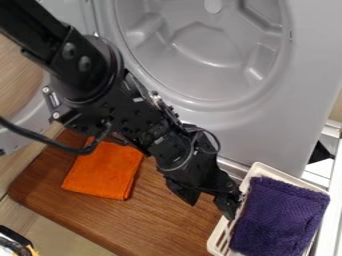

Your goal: Moving the orange cloth near the basket.

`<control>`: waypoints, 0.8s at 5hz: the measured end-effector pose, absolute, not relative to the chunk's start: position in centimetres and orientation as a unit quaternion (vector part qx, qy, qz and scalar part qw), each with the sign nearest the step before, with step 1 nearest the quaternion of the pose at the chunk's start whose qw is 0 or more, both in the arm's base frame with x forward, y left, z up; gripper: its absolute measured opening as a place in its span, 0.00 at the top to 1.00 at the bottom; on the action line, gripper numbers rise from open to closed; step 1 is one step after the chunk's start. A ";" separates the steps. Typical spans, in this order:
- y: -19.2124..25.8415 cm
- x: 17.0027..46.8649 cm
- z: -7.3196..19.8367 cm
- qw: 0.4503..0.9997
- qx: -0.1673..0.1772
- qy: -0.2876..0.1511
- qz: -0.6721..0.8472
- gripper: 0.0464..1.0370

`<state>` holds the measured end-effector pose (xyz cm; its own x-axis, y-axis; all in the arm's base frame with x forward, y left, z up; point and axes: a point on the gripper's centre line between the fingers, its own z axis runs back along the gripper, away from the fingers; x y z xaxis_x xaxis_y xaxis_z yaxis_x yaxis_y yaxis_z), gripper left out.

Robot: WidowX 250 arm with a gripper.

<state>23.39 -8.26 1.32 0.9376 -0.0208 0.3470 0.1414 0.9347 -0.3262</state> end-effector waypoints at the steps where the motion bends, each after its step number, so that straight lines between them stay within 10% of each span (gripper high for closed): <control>1: -8.2 23.1 0.9 0.970 -0.175 -0.163 -0.040 0.04; 4: -1.7 23.5 1.5 0.973 -0.125 -0.192 0.034 0.04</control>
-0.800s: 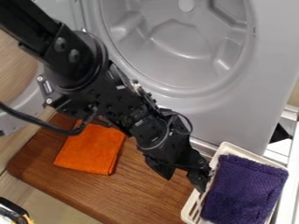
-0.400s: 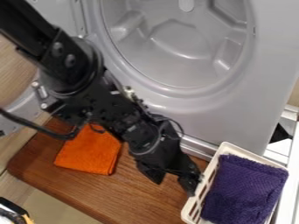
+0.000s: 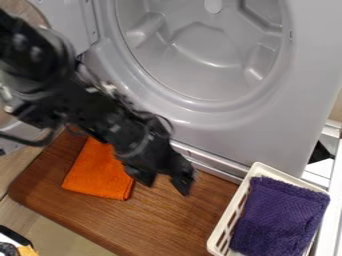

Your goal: Moving the orange cloth near the basket.

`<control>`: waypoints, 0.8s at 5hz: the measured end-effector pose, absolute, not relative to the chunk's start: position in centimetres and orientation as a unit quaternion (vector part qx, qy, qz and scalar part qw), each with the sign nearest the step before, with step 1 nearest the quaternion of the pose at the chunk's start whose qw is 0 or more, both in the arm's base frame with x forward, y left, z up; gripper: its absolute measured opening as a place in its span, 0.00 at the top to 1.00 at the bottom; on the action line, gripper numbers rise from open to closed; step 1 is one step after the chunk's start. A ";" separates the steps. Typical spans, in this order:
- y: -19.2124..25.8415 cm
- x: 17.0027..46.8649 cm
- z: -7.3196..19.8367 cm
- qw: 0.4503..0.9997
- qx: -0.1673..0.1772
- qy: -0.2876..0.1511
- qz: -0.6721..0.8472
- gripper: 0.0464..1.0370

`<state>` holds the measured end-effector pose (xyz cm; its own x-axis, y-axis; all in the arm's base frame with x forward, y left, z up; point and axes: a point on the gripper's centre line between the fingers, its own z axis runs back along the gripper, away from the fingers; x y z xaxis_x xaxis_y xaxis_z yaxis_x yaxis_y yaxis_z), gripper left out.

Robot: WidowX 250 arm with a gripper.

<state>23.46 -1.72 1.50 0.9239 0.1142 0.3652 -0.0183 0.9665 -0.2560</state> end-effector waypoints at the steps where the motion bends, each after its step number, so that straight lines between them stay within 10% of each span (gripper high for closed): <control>1: 1.7 24.2 1.9 0.973 -0.100 -0.195 0.069 0.04; 4: 9.8 26.2 -1.3 0.979 -0.035 -0.146 0.138 0.04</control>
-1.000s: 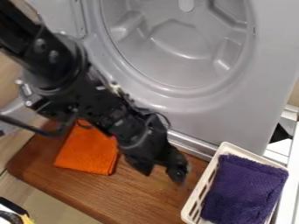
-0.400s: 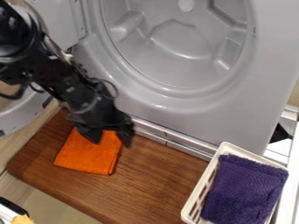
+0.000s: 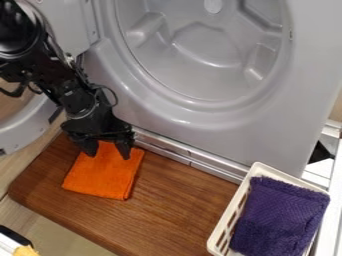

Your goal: Moving the orange cloth near the basket.

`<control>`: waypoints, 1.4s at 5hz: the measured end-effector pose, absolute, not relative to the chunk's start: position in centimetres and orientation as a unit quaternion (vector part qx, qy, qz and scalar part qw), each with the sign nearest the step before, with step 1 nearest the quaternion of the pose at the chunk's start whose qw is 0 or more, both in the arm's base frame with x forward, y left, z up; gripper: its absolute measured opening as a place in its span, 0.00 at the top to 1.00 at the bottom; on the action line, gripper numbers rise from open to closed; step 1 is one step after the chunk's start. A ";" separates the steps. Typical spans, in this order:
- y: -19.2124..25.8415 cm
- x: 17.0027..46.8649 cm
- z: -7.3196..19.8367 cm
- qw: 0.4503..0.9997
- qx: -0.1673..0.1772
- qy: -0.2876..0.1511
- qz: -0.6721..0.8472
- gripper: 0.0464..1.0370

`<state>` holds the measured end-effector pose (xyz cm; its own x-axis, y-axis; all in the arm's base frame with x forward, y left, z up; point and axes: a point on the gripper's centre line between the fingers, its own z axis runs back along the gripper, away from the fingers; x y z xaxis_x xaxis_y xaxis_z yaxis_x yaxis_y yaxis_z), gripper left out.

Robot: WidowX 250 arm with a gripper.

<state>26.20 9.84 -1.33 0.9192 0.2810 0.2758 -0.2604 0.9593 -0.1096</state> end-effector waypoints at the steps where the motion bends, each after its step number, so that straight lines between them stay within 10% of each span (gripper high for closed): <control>1: 11.0 25.9 -3.0 0.982 -0.017 -0.118 0.147 0.04; 7: 10.4 24.9 -7.8 0.984 -0.003 -0.066 0.165 0.04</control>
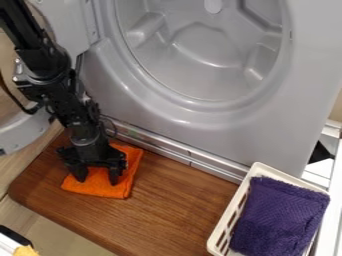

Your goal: Moving the orange cloth near the basket.

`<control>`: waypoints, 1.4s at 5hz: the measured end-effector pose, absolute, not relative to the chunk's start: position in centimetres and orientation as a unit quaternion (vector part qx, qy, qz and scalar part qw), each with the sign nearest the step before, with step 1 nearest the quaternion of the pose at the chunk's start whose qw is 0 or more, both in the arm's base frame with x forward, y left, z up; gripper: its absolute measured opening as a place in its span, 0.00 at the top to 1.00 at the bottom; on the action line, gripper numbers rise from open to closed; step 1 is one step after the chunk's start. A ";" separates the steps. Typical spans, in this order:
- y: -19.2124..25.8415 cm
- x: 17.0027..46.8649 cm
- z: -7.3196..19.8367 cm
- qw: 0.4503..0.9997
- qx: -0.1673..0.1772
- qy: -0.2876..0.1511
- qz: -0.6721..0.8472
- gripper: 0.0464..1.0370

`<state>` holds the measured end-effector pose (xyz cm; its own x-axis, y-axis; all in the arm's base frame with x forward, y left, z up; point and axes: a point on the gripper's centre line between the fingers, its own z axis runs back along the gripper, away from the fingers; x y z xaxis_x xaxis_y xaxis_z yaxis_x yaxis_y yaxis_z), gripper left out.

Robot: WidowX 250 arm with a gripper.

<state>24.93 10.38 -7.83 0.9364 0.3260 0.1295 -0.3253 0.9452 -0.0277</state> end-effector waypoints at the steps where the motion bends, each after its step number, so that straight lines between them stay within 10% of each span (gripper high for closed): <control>1: 7.5 24.9 -7.8 0.988 -0.019 -0.067 0.139 0.04; 7: -5.6 24.9 -7.1 0.993 -0.099 -0.070 0.003 0.04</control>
